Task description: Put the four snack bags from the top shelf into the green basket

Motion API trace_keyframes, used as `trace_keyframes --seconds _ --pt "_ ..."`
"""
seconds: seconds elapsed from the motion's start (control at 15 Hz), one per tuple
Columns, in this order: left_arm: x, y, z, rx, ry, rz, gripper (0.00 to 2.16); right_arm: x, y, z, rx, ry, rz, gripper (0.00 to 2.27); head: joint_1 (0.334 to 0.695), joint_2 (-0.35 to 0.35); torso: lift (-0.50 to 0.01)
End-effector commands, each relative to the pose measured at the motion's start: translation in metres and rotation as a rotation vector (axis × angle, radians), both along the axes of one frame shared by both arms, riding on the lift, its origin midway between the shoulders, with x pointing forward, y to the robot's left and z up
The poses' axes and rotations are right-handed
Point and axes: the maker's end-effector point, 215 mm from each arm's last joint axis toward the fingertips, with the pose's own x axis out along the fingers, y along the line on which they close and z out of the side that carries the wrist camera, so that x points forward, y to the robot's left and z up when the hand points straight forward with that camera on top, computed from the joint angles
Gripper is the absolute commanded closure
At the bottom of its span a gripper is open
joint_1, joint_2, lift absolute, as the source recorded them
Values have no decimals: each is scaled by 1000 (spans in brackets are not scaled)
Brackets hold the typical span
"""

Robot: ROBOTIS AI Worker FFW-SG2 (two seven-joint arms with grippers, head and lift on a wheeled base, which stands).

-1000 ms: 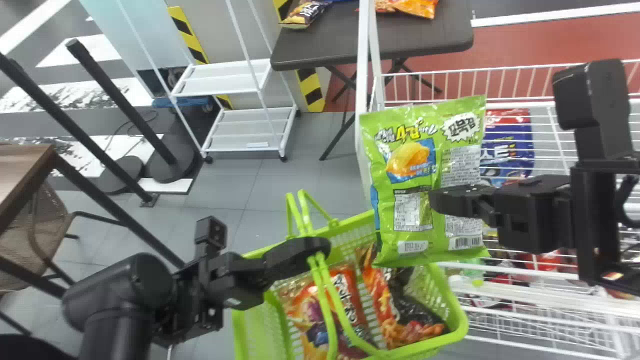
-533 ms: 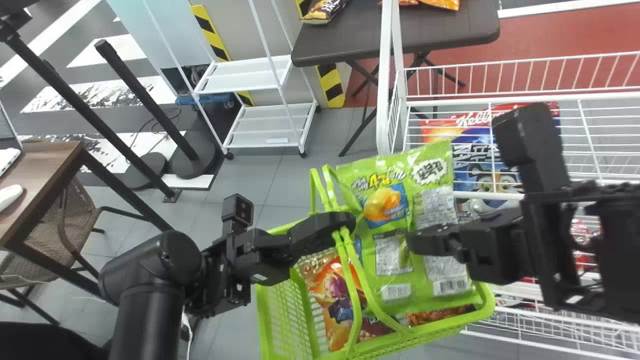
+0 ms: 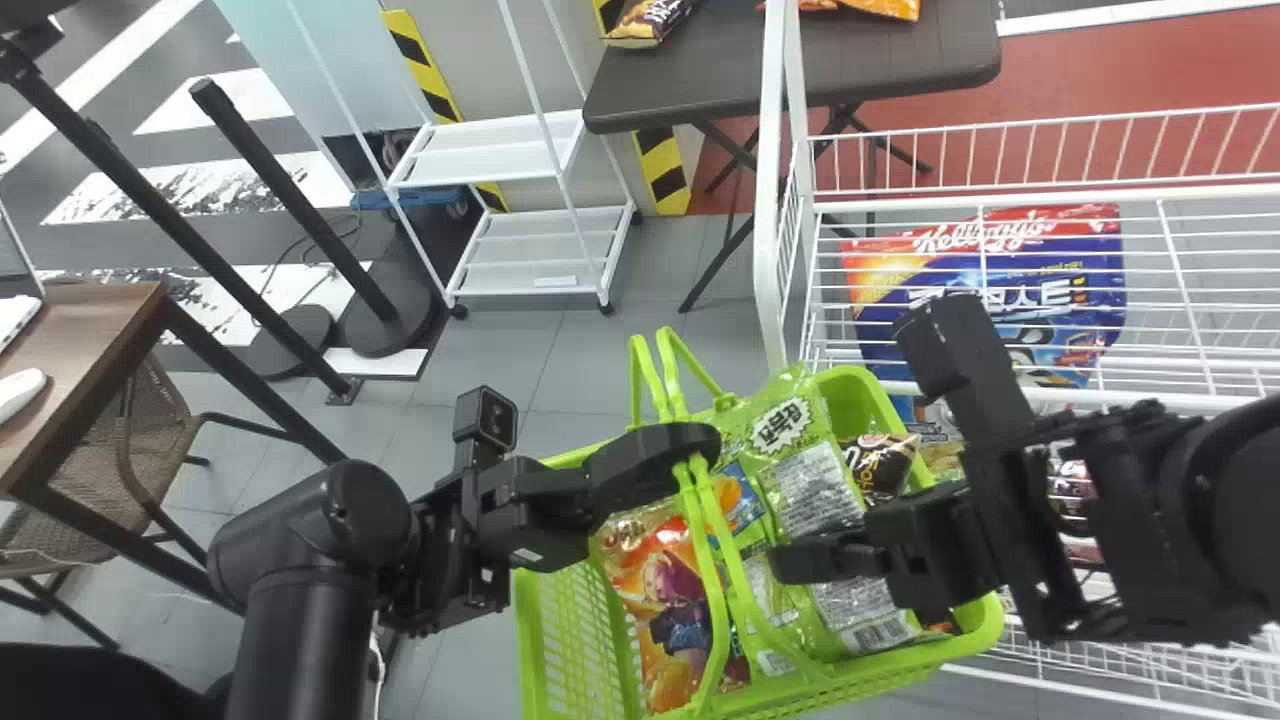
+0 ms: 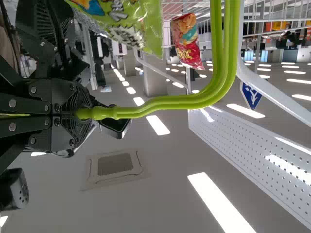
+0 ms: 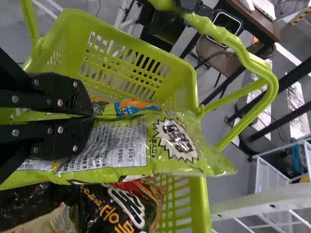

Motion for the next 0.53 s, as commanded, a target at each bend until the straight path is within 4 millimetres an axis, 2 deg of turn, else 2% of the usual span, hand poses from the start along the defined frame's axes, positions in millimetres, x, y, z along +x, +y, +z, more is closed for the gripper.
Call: trace_keyframes --seconds 0.0,0.27,0.33,0.4,0.47 --pt "-1 2 1 -9 0 2 2145 24 -19 31 58 -51 -62 -2 695 350 0" --pt "-1 1 1 -8 1 -1 2145 60 -74 95 208 -134 -200 43 695 350 0" --pt "-2 1 1 -9 2 -1 2145 69 -94 102 203 -163 -248 43 695 350 0" --pt "-2 3 0 -8 3 3 2145 85 -125 105 175 -196 -326 43 695 341 0" --pt "-2 5 0 -7 5 7 2145 99 -156 98 122 -214 -403 43 695 291 0"
